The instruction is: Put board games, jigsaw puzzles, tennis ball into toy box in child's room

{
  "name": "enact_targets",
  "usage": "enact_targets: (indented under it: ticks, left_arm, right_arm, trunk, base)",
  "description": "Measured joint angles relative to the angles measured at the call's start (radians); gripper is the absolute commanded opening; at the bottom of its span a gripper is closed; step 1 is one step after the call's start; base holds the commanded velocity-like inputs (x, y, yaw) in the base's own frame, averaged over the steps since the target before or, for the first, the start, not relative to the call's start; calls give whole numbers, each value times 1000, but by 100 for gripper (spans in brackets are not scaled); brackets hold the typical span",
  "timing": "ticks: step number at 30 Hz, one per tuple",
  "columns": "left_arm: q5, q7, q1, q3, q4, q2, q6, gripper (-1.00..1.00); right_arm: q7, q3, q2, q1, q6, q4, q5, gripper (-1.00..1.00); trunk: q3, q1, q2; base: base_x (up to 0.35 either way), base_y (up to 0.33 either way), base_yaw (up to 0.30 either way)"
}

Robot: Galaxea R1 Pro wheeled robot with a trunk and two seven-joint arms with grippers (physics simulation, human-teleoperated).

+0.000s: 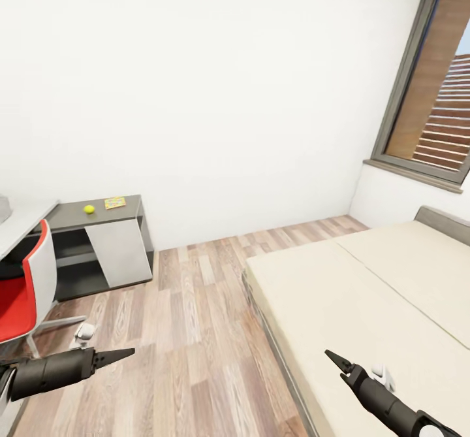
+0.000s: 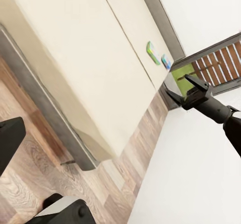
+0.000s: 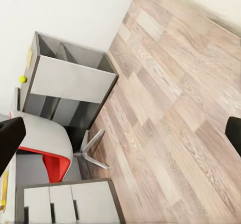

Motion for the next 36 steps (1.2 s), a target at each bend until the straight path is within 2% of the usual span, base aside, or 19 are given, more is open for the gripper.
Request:
enact_targets:
  ticks: [17, 36]
  left_arm:
    - [0, 1, 0, -1, 0, 0, 0, 100]
    - [0, 1, 0, -19, 0, 0, 0, 100]
  right_arm:
    - [0, 0, 0, 0, -1, 0, 0, 100]
    - [1, 4, 0, 0, -1, 0, -1, 100]
  trunk:
    - [0, 0, 0]
    - [0, 0, 0]
  base:
    - [-22, 0, 290]
    - [-30, 0, 273]
